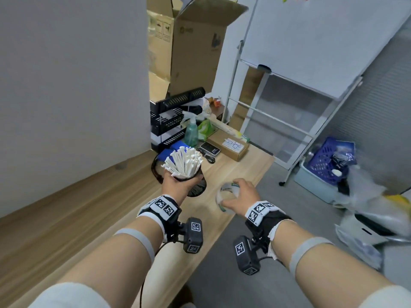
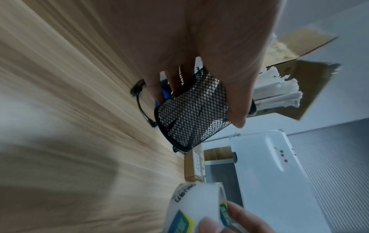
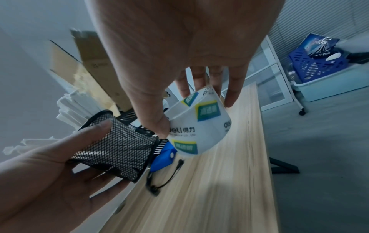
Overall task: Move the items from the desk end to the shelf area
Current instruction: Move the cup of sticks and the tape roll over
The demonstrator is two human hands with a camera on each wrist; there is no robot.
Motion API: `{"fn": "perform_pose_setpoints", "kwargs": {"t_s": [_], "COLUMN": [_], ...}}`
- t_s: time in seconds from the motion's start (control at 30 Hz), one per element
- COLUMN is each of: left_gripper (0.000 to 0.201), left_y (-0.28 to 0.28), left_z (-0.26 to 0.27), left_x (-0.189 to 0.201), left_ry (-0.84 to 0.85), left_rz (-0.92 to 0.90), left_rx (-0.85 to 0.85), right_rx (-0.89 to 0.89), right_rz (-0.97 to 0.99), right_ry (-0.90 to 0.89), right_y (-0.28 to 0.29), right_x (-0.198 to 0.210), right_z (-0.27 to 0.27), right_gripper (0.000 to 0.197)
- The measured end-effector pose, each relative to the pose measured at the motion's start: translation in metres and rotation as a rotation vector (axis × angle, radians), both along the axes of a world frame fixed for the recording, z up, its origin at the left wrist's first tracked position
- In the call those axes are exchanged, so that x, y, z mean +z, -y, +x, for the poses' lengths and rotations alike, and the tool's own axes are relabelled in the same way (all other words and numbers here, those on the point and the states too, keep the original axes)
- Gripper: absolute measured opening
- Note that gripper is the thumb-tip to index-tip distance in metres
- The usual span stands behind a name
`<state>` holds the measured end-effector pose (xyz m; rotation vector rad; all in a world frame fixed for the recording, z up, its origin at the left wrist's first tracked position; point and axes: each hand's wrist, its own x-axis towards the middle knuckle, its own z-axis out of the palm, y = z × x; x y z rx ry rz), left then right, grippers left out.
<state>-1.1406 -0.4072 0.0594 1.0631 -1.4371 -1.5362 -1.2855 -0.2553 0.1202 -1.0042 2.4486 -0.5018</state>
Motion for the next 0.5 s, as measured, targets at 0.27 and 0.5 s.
{"fn": "perform_pose_setpoints", "kwargs": {"t_s": [0.27, 0.5], "left_gripper": [0.092, 0.08], "left_y": [0.074, 0.116], "left_z": [-0.08, -0.115], "left_x": [-0.029, -0.064], "left_ry": [0.077, 0.247], "left_rz": [0.085, 0.106], "left_rx": [0.091, 0.199], "right_rx": [0.112, 0.332], "right_rz": [0.072, 0.076], "right_ry": [0.007, 0.06], "right_y": [0.089, 0.177], "right_x": [-0.03, -0.075], "right_z": [-0.1, -0.155], "right_gripper": [0.088, 0.087]}}
